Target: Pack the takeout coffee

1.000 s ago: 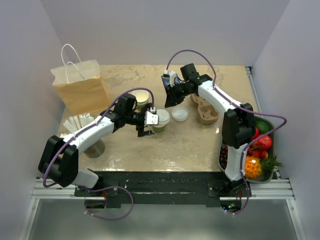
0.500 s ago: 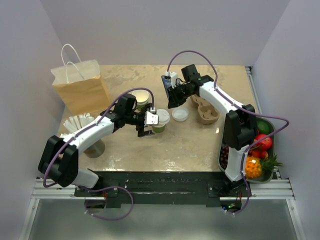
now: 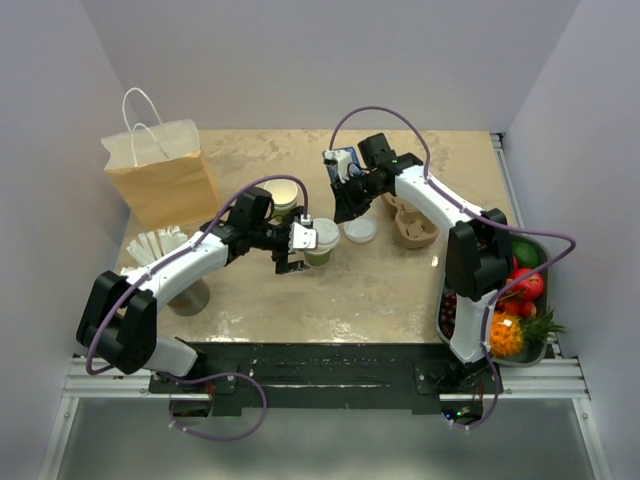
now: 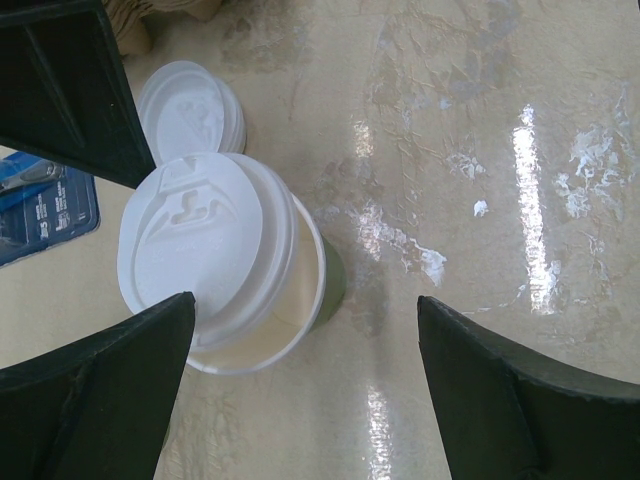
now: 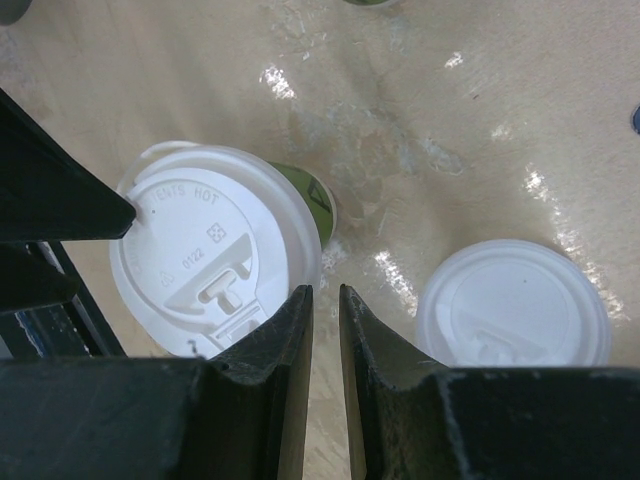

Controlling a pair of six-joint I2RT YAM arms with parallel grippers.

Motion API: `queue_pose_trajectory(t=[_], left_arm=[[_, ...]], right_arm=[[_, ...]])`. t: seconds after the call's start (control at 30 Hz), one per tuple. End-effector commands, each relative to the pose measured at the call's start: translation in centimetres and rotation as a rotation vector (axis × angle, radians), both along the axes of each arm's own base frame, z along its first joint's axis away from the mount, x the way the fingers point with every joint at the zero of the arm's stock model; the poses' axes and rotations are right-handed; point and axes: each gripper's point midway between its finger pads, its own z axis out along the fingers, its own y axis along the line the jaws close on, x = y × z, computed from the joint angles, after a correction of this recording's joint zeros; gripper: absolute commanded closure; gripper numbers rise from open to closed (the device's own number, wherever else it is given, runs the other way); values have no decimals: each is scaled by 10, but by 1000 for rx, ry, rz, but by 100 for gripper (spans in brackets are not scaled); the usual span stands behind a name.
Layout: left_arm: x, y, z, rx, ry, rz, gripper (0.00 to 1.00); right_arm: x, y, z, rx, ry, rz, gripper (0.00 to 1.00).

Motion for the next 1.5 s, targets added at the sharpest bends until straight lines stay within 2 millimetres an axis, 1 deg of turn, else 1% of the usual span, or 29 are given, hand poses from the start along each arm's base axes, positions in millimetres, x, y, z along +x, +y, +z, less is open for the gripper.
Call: queue_pose_trajectory(t=[0.0,0.33,0.47,0.57,0.7,0.9,1.07,1.2,1.33,1.47], left_arm=[[-1,-2,2,-22,-7,-18,4],[-2,0,0,-20,-6,-9,4],[-3,1,-1,-19,-3,-6,4],[-3,1,0,-20,-8,1,4],[-5,4,-2,-14,-3,11,4],[-5,9,0,-11,-26,39,5],[-5,10,1,-13,-28,48,5],[-7,11,3,-16,-34,52,6],[-8,13,9,-21,-46,59,6],[-11,16,9,-16,-49,60,7]], right_arm=[[-11,3,17,23,-27,37,78],[-22,14,28,49,-32,78,78],[-29,19,26,48,-14,92,78],[-31,21,25,47,-17,97,78],[-27,21,25,38,-21,81,78],[-21,22,35,35,-52,61,78],[-27,28,35,28,-47,71,77],[-27,30,36,21,-54,69,77],[-28,32,40,20,-68,72,77],[-29,34,44,18,-85,80,77]])
